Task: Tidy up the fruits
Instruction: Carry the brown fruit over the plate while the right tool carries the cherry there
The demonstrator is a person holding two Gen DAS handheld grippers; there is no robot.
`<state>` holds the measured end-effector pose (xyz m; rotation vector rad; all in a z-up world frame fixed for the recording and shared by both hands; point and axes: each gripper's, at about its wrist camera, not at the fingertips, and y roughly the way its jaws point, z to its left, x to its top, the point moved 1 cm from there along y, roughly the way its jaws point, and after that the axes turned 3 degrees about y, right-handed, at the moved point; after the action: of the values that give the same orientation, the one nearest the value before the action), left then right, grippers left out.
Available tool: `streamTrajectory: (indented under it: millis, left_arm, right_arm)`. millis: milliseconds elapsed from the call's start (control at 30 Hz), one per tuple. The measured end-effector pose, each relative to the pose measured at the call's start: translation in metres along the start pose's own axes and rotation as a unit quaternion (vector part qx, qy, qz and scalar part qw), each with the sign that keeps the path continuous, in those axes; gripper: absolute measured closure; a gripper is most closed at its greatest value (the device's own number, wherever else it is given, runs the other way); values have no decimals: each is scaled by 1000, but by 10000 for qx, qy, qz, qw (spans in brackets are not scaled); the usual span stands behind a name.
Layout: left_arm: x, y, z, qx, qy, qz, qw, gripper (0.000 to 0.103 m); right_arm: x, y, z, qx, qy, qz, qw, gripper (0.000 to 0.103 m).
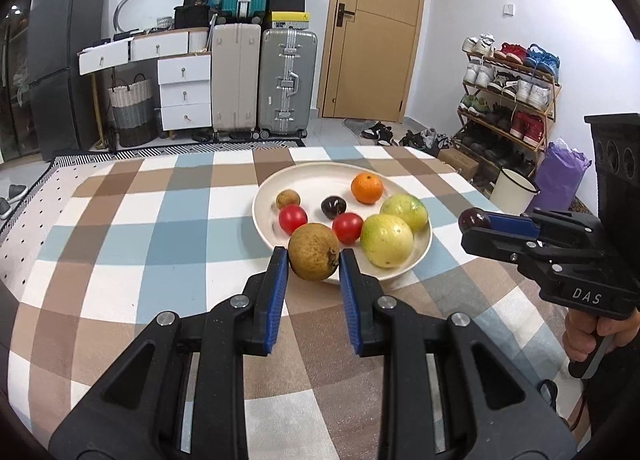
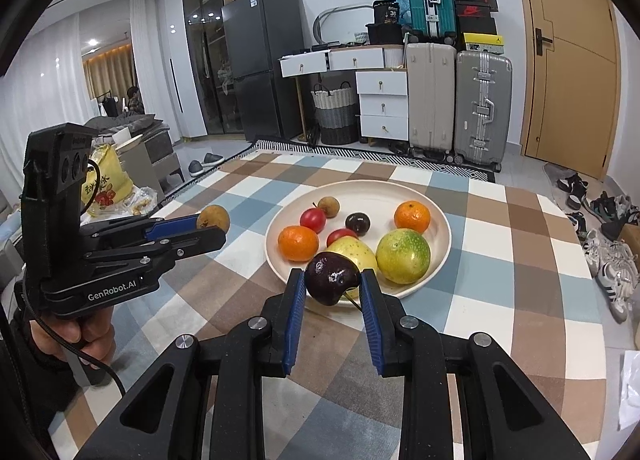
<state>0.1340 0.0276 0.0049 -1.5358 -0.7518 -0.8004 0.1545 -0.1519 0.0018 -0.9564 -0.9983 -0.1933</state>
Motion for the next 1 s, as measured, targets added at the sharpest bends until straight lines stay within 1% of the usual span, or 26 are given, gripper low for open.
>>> streamTrajectory:
  millis: [300,467,600,800,1000]
  left_arm:
    - [24,-15,1,34,36,-165,9999,80]
    - [41,-19,0,15,86,-261,9996,80]
    - [52,-19,-2,15,147,-315,9994,80]
    - [64,-1,-3,-29,111,-250,9996,80]
    - [72,29,-1,-20,158,-158,9997,80]
  right_arm:
    - [21,-11,0,62,108,-123,9998,75]
    - [38,-17,-1,-48,56,-161,9998,75]
    - [50,-18,-7,-132,134,-125,9997,75]
    - [63,-10,-13,-152,130,-40,9998,75]
    - [70,7,-21,-139,177,95,9997,75]
